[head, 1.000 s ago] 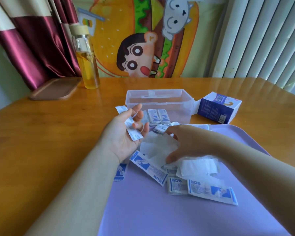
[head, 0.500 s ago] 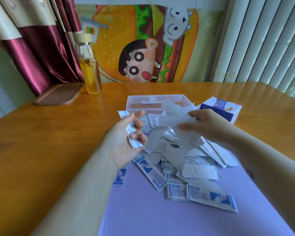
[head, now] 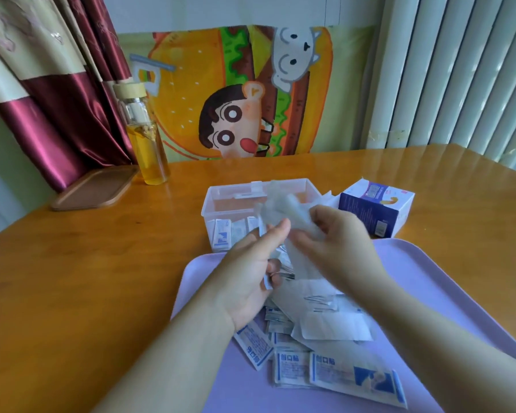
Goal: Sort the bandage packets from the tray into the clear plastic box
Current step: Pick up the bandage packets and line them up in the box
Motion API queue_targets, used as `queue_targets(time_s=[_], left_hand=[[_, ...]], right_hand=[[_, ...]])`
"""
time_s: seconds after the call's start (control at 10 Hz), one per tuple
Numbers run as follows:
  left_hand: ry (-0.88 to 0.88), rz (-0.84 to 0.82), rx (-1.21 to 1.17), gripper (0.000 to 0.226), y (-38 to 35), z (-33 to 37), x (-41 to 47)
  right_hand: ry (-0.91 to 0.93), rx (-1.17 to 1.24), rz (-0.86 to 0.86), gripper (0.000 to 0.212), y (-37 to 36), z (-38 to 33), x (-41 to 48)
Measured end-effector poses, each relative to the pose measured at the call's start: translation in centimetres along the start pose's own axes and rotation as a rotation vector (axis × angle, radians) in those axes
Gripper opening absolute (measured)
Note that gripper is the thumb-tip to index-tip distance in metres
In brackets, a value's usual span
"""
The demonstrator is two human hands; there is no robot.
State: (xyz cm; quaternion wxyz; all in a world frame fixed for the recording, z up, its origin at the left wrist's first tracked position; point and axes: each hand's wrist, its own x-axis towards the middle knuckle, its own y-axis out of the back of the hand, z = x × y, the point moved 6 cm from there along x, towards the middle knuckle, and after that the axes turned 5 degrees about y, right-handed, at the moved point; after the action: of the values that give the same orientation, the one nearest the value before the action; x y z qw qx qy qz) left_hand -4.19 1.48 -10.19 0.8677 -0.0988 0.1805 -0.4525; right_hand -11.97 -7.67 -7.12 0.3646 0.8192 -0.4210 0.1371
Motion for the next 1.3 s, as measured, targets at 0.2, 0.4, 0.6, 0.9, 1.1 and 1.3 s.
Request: queue_targets(time_s=[0.2,0.4,0.6,0.9,1.1,1.3], left_hand=[[-0.021,-0.060,0.141,0.021,1.1,-1.7,1.0],[0.148,-0.095,-0.203,0.026,1.4,-1.8,0.6],[0.129,-0.077,-0.232,0.034,1.7,-1.8,0.5],[0.034,-0.008,-0.080,0.021,1.9,-1.1,0.0],[0.020,-0.024,0.030,0.027,2.0,-1.2,0.1],[0.108,-0.056,-0.090,0.023,1.9,-1.5,0.2]], right_hand=[[0.276,-0.098,-0.177,0.008,-2.5,-2.1,-1.6],[0.211,0.116,-0.404,0.032,-1.7,-2.2,-1.9],[0.118,0.129,-0.303,0.017,-1.4,-1.1,-1.6],[-0.211,0.430,-0.268,0.025,-1.0,1.2,-1.2],[-0.251,0.464,-0.250,0.016,-0.9,2.1,-0.8],[-0.256,0.476,-0.117,0.016,0.0,2.6,-0.6]])
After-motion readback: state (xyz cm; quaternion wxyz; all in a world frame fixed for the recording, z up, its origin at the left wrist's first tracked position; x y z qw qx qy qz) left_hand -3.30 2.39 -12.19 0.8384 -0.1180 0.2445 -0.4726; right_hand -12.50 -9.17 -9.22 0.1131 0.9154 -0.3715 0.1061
